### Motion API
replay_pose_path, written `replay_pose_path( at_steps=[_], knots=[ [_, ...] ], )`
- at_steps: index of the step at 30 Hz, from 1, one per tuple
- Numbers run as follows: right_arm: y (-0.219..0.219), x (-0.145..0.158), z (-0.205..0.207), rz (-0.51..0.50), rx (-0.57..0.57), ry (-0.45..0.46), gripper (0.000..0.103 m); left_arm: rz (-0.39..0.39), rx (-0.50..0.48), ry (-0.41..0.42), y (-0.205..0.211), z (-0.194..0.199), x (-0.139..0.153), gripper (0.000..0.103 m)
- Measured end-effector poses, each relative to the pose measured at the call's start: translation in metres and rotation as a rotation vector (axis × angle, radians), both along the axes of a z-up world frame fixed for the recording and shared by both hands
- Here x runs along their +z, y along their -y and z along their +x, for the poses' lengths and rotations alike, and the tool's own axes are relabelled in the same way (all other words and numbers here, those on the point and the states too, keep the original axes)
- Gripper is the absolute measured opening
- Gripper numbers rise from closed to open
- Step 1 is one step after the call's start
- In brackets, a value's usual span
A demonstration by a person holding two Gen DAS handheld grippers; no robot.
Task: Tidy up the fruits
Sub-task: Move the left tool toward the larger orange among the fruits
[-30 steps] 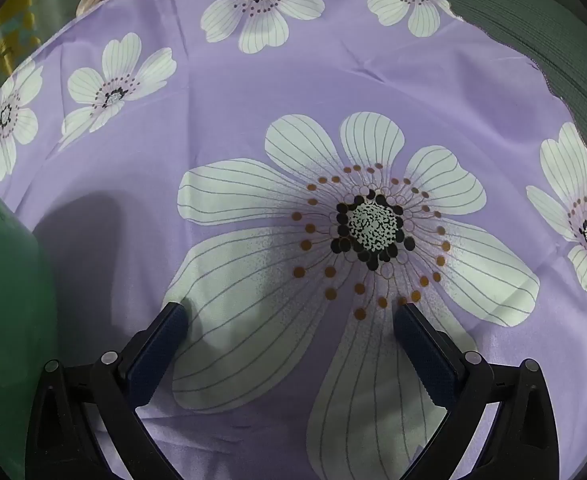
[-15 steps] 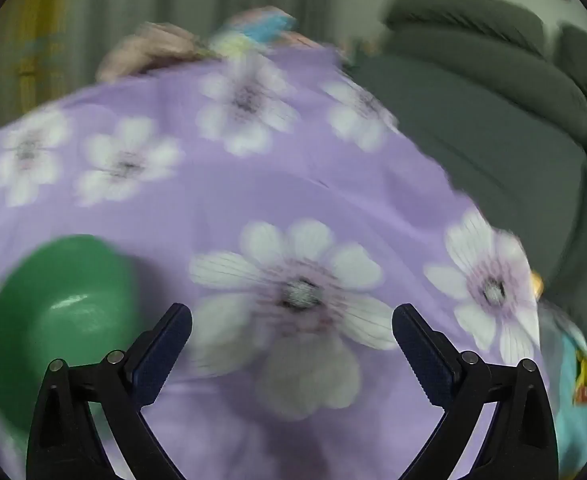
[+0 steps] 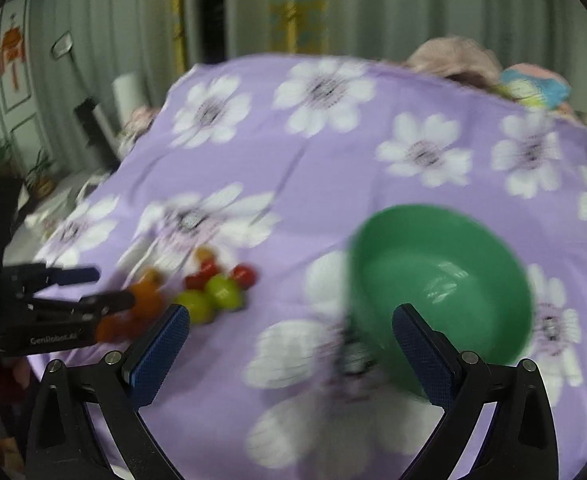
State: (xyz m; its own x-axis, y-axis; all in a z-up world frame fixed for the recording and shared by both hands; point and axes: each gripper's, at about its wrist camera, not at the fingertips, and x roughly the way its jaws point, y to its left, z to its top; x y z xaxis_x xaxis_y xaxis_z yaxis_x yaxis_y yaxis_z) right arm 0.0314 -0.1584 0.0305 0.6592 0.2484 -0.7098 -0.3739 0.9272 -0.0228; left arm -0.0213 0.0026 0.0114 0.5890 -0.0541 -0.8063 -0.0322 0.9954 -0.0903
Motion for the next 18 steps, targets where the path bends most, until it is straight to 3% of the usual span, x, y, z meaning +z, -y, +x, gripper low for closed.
replay_pose_path(
  at_steps=[8, 11, 18],
  knots=[
    [-0.045, -0.023, -0.006, -0.043, 0.075, -0.057, 0.101, -0.008, 0.013, 0.003, -0.014, -0.005, -0.005, 0.067],
    [-0.048, -0.026, -0.007, -0.06, 0.075, -0.066, 0.101, -0.038, 0.015, 0.004, -0.022, -0.006, -0.006, 0.073],
    [-0.048, -0.033, -0.011, -0.051, 0.07, -0.11, 0.101, -0.124, -0.004, -0.01, -0.033, -0.008, -0.01, 0.073]
  ],
)
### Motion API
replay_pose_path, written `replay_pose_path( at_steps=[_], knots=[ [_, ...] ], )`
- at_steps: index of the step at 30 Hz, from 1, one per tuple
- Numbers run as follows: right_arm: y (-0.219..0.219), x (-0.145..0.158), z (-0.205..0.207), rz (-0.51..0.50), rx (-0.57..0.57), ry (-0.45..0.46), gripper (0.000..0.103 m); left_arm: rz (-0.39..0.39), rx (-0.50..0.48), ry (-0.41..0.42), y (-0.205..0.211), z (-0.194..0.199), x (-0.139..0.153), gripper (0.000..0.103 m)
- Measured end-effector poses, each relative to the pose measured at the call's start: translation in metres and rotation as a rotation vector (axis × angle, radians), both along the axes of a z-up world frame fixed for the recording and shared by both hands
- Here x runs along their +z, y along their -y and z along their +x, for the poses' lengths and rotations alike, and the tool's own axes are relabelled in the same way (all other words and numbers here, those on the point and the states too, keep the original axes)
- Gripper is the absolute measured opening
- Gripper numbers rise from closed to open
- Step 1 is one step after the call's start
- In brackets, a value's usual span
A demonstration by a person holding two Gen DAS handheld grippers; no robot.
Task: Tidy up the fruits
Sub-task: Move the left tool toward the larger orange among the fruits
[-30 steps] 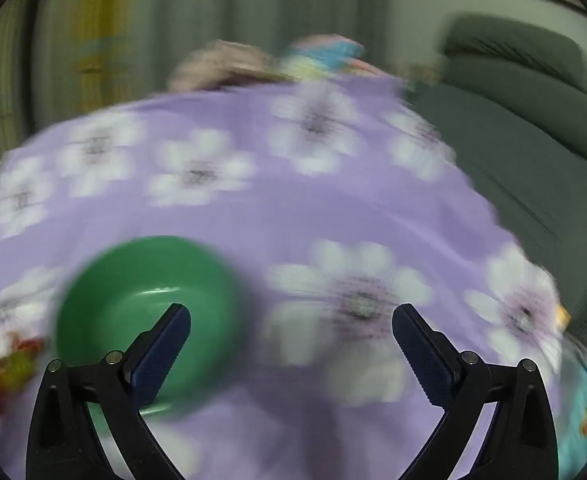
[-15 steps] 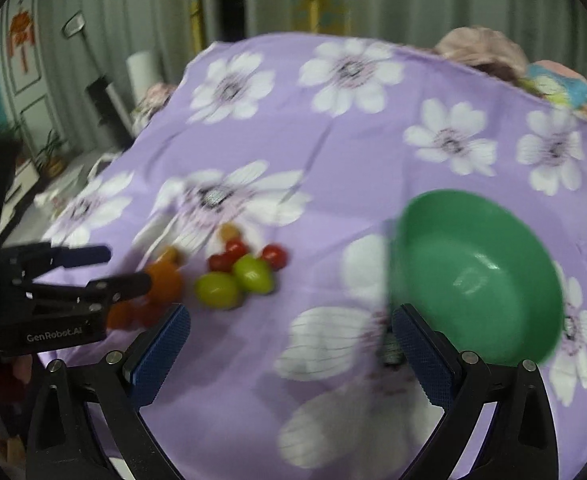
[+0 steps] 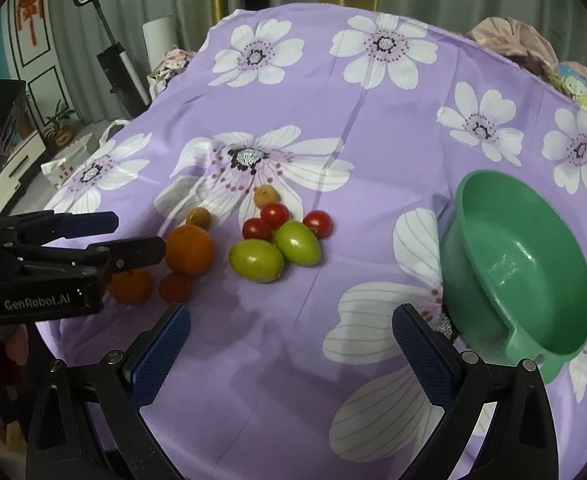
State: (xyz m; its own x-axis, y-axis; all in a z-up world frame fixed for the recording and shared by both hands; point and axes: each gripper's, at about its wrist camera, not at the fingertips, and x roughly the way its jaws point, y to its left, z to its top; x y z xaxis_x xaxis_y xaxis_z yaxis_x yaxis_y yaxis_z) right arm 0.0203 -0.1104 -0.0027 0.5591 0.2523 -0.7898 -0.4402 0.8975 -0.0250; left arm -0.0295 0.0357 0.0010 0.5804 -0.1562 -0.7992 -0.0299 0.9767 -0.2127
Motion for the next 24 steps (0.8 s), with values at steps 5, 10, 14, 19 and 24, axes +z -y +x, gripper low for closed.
replay_pose_path(
  at_steps=[5, 10, 14, 19, 24],
  knots=[
    [0.003, -0.005, 0.002, 0.038, -0.001, -0.032, 0.101, -0.085, -0.029, -0.037, -0.003, 0.001, -0.004, 0.073],
    [0.002, -0.011, 0.003, 0.032, 0.004, -0.045, 0.101, -0.156, -0.015, -0.048, -0.009, -0.001, -0.008, 0.073],
    [0.003, -0.016, 0.002, 0.06, 0.019, -0.069, 0.101, -0.203, -0.074, -0.039, -0.013, -0.005, -0.005, 0.073],
    [0.0, -0.024, 0.004, 0.124, 0.024, -0.109, 0.101, -0.191, -0.156, -0.028, -0.013, 0.0, -0.002, 0.074],
    [-0.011, -0.031, 0.008, 0.147, 0.049, -0.141, 0.101, -0.141, -0.147, 0.029, -0.017, 0.007, 0.002, 0.077]
  ],
)
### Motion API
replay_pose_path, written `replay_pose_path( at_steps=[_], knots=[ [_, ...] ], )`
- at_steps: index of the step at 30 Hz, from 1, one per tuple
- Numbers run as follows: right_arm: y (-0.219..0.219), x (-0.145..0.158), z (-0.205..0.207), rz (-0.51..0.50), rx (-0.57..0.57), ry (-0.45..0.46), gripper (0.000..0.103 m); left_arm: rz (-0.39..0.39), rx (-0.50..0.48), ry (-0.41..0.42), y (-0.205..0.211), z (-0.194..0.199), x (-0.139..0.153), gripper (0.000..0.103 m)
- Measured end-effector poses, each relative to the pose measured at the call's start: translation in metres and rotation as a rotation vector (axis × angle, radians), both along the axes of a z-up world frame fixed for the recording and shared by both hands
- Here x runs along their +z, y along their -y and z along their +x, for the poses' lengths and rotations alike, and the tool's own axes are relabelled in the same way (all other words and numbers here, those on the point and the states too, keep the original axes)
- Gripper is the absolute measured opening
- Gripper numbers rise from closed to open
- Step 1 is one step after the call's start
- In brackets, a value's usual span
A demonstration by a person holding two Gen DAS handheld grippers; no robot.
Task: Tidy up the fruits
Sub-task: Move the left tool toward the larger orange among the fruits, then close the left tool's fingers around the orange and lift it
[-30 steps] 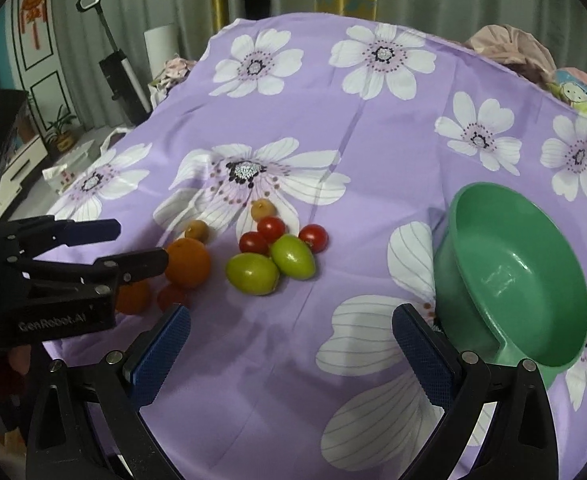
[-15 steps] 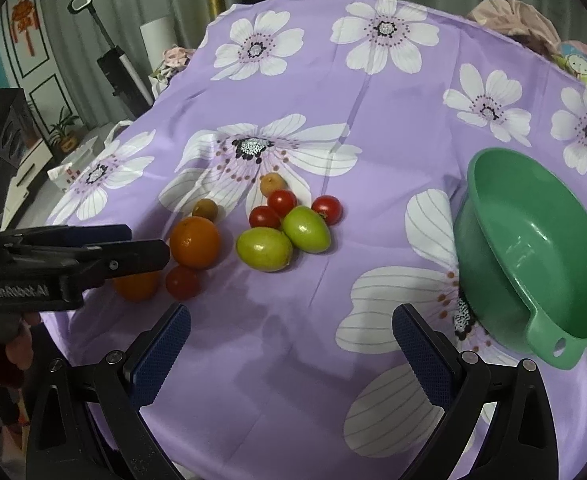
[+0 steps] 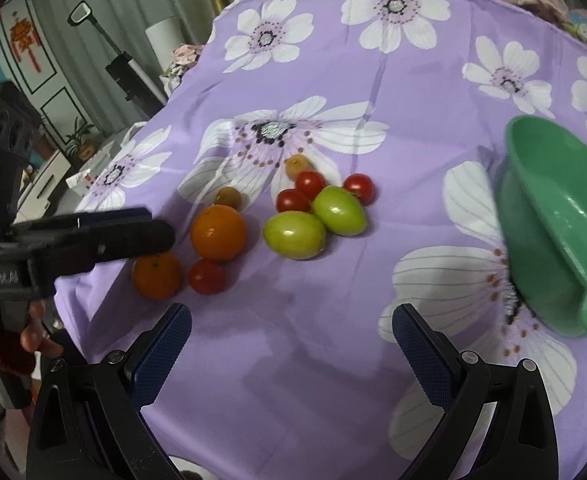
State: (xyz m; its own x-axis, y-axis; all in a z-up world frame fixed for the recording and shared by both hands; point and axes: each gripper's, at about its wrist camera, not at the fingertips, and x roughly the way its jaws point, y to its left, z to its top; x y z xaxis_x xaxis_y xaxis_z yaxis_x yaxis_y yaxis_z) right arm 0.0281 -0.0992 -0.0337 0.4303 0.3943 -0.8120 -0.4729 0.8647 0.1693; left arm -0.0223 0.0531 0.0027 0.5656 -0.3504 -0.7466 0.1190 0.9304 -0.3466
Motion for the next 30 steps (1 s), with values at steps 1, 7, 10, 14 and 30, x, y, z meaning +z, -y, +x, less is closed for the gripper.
replay_pose_path(
  at_steps=[1, 7, 10, 14, 30],
  knots=[
    [-0.005, -0.002, 0.001, 0.012, 0.021, -0.005, 0.101, -0.004, -0.002, 0.0, 0.0, 0.002, -0.001, 0.077],
    [-0.03, -0.012, 0.013, 0.058, 0.08, -0.045, 0.096, 0.059, -0.049, -0.063, 0.007, 0.012, -0.011, 0.077],
    [-0.038, -0.017, 0.021, 0.084, 0.104, -0.091, 0.089, 0.059, -0.055, -0.085, 0.005, 0.018, -0.016, 0.077],
    [-0.046, -0.024, 0.03, 0.114, 0.108, -0.135, 0.084, 0.034, -0.043, -0.101, -0.001, 0.024, -0.021, 0.075],
    [-0.069, -0.032, 0.052, 0.087, 0.14, -0.155, 0.053, -0.021, -0.056, -0.146, -0.006, 0.04, -0.031, 0.038]
  ],
)
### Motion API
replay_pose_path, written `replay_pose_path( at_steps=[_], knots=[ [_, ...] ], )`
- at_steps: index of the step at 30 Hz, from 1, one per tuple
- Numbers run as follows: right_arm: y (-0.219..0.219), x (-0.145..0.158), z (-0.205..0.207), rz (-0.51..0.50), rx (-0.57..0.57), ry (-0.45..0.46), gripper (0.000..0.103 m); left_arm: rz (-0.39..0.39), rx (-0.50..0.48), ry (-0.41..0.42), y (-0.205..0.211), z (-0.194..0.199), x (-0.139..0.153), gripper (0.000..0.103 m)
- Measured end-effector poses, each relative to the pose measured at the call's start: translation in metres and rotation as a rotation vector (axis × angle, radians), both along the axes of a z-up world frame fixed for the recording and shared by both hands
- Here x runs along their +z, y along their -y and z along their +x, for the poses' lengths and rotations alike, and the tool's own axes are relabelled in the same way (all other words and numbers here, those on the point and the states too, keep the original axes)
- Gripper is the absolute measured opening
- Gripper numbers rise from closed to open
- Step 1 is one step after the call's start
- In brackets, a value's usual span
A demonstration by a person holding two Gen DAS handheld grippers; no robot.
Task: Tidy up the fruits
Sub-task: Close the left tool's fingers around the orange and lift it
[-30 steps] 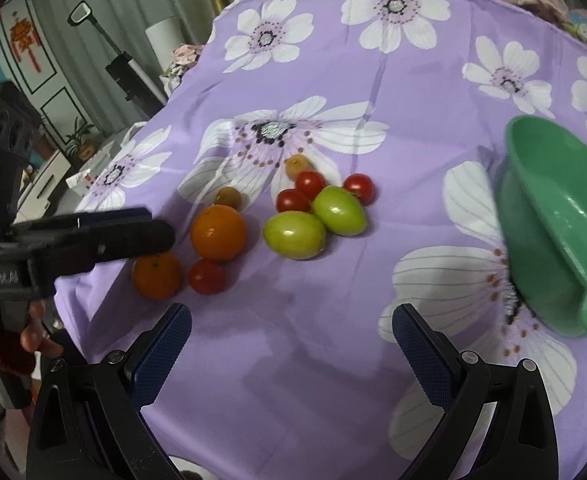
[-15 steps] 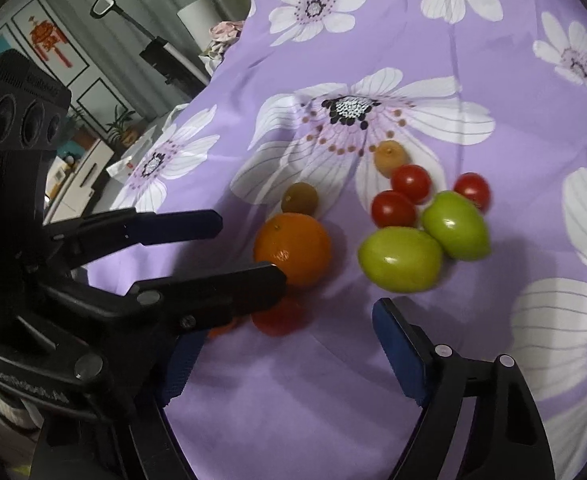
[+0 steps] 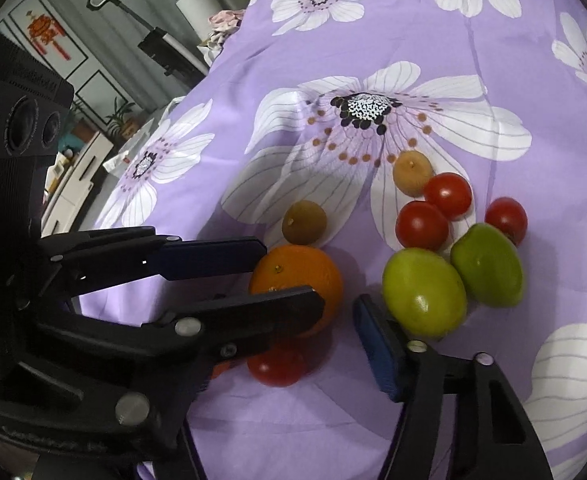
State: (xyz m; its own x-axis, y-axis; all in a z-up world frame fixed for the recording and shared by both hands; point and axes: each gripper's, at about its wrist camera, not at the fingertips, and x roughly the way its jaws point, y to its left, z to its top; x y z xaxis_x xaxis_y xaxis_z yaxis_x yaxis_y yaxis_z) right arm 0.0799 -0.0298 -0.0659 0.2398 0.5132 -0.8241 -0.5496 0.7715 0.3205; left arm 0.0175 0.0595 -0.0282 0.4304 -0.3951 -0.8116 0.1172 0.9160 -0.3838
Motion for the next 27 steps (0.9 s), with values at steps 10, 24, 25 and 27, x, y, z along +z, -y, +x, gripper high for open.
replay_pose_path(
  at_steps=[10, 24, 25, 27],
  knots=[
    [0.003, 0.005, -0.001, -0.022, 0.004, 0.028, 0.048, -0.008, -0.003, 0.006, 0.0, -0.006, 0.002, 0.039],
    [0.025, 0.047, -0.034, -0.058, -0.026, 0.192, 0.048, 0.007, -0.042, 0.148, 0.035, -0.031, 0.04, 0.04],
    [0.027, 0.05, -0.036, -0.056, -0.031, 0.201, 0.048, 0.012, -0.046, 0.155, 0.038, -0.032, 0.043, 0.04],
    [0.031, 0.055, -0.04, -0.047, -0.038, 0.213, 0.048, 0.023, -0.053, 0.166, 0.043, -0.033, 0.047, 0.04]
  ],
)
